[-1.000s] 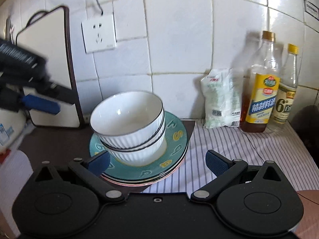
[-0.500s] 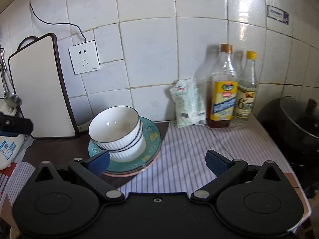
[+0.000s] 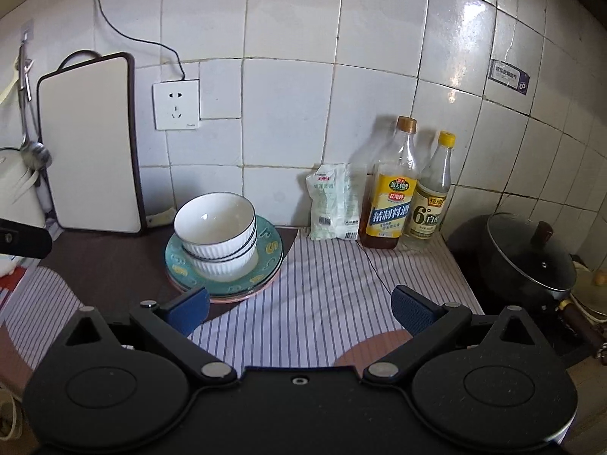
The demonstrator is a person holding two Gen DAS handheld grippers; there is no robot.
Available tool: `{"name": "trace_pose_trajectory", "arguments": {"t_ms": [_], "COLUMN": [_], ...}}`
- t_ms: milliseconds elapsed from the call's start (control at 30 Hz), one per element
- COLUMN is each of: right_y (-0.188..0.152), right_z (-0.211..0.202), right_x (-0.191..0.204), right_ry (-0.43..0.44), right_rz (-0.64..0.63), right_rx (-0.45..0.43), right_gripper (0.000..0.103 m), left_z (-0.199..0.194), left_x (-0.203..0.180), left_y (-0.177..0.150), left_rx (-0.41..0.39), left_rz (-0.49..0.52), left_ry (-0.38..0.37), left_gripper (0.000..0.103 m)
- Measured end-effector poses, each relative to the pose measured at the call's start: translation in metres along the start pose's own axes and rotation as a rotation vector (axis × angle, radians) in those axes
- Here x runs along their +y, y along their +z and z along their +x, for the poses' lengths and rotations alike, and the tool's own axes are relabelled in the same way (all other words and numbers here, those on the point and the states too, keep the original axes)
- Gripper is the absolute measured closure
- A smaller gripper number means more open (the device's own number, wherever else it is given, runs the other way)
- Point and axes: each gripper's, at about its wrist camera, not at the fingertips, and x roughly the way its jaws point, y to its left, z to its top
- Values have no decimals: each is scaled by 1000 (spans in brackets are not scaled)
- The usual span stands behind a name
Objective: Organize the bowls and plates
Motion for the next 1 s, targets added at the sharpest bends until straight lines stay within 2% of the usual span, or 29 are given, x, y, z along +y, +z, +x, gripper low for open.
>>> {"name": "trace_pose_trajectory", "arguments": {"t_ms": [233,333,433,667,733,833,1000], "right_y": [-8,-12,-17,-25,-28,-32,-37], "right_z": [-30,-41,-48,-62,-64,-65,-65], "right_x": [-9,-9,-7,0,3,5,6], "right_ry": [6,7,6,13,15,18,12], "right_rz": [89,108,95,60,54,56,56], "right_rx": [-36,-66,-99,-149,-154,-150,-145], "right_gripper": [0,0,0,0,0,0,0], "left_z": [-13,-14,-15,-22,-23,-20,-15], "left_x": [4,6,4,1,2,6,8], "left_y": [-21,-28,-32,-47,-50,-55,-63], "left_rx": [-17,-20,0,-35,-57,-47,-52], "left_rz": [2,-15,2,-8,-18,-54,-37], "left_ry": [54,79,69,82,86,95,120], "left_gripper": [7,7,7,7,7,7,7]}}
